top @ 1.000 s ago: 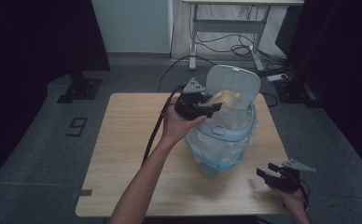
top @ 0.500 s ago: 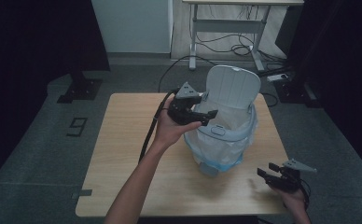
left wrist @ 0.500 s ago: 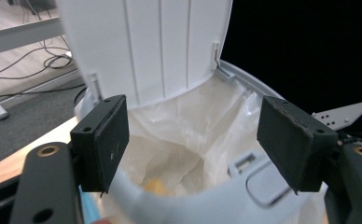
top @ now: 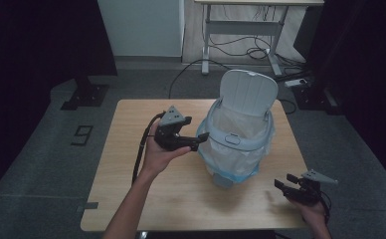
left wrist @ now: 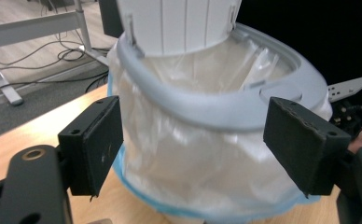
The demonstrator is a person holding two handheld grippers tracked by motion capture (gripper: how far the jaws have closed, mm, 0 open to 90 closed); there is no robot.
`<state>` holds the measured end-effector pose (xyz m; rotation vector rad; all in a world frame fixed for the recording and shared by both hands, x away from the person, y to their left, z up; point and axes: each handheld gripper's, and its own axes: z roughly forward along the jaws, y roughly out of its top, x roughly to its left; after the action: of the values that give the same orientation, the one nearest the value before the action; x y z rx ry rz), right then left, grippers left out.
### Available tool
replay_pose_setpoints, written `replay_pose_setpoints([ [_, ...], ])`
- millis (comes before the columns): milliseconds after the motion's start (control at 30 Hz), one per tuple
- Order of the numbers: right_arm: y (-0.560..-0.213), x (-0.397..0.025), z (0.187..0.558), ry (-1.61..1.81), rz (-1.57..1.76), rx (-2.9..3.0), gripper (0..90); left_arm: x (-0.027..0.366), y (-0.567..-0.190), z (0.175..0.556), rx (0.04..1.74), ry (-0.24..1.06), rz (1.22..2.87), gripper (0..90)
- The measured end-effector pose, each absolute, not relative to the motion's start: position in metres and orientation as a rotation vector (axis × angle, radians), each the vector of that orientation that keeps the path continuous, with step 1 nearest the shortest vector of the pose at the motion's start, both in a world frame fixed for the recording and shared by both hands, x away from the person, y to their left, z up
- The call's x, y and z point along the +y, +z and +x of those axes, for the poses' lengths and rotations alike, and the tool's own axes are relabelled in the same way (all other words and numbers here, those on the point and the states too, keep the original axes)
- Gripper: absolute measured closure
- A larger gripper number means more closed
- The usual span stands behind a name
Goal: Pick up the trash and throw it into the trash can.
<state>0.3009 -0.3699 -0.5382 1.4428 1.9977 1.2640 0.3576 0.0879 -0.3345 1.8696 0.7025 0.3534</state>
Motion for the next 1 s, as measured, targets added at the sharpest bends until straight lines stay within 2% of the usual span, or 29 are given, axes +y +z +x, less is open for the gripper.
replay_pose_setpoints([
  [467, -0.539, -0.369, 0.301, 1.262, 1.437, 1.998, 30.1, 0.121, -0.391, 0.333, 0.789, 0.39, 1.891, 19.6],
  [800, -0.54, -0.368, 0.301, 1.258, 1.435, 2.004, 30.1, 0.148, -0.451, 0.328, 0.913, 0.341, 1.906, 19.5],
  [1000, -0.539, -0.367, 0.302, 1.258, 1.437, 2.002, 30.1, 0.158, -0.473, 0.329, 0.967, 0.33, 1.93, 19.6],
])
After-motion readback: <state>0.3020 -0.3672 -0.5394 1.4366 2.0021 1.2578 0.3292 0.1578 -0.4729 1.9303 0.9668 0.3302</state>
